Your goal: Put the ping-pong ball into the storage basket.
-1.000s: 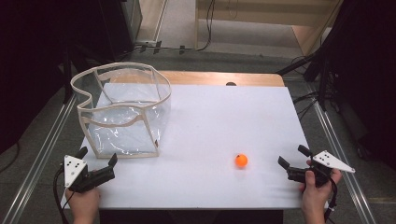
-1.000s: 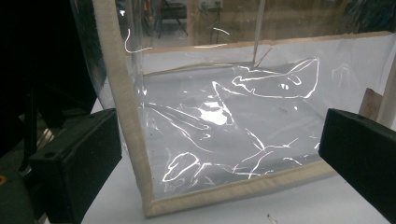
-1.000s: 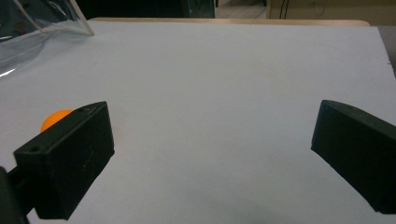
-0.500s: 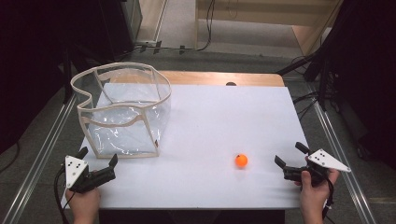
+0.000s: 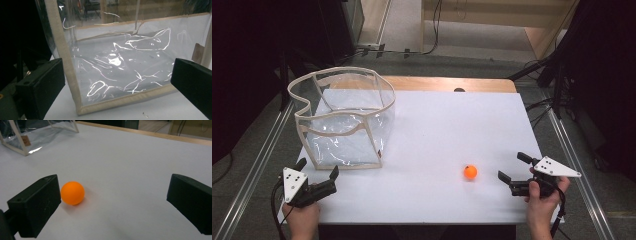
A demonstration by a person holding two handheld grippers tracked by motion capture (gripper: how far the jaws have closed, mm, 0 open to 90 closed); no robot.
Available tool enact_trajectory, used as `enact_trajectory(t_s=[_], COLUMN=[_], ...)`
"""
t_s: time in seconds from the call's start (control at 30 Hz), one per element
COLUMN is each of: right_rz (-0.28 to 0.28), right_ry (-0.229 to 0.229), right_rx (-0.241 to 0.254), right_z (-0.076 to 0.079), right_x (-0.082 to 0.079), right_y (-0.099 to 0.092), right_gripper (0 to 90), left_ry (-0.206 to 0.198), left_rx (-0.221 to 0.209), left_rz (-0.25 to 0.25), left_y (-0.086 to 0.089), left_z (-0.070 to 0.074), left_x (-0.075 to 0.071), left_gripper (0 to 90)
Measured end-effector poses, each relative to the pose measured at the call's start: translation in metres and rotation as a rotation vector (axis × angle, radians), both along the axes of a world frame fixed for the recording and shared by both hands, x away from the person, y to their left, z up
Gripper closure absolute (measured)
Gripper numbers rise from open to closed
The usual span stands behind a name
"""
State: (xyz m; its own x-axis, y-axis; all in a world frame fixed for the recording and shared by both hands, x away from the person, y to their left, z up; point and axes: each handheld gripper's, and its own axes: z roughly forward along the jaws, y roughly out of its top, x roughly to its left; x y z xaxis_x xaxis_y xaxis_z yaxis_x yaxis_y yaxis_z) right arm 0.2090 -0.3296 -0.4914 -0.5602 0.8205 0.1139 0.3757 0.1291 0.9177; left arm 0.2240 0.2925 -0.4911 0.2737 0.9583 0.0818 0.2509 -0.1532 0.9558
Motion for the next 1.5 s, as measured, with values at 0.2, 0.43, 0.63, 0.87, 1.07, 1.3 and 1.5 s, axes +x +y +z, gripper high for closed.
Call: enact_trajectory(t_s=[0.2,0.43,0.63,0.87,1.07,1.3,1.5], right_rz=[0.051,0.093,0.143,0.17,0.196,0.227,0.261], right_ry=[0.04,0.052,0.07,0.079,0.089,0.119,0.153], right_rx=[-0.054,-0.083,-0.089,-0.115,-0.133,-0.168,-0.188], right_z=[0.005,0.011,0.016,0.021,0.027,0.028,0.027], right_x=[0.008,0.016,0.023,0.029,0.036,0.043,0.049], right_y=[0.013,0.022,0.026,0.032,0.037,0.045,0.05], right_gripper=[0.0,0.0,0.0,0.0,0.0,0.0,0.0], left_ry=[-0.002,-0.004,-0.004,-0.003,-0.003,-0.004,-0.004], left_rx=[0.0,0.0,0.005,0.015,0.024,0.024,0.035], left_rz=[-0.004,-0.002,-0.002,-0.004,-0.001,-0.001,-0.002], left_y=[0.0,0.0,-0.001,-0.002,-0.003,-0.003,-0.004], left_z=[0.0,0.0,0.0,-0.001,-0.001,-0.001,-0.001], left_x=[0.0,0.0,0.0,-0.001,-0.001,-0.001,-0.001], left_gripper=[0.0,0.0,0.0,0.0,0.0,0.0,0.0])
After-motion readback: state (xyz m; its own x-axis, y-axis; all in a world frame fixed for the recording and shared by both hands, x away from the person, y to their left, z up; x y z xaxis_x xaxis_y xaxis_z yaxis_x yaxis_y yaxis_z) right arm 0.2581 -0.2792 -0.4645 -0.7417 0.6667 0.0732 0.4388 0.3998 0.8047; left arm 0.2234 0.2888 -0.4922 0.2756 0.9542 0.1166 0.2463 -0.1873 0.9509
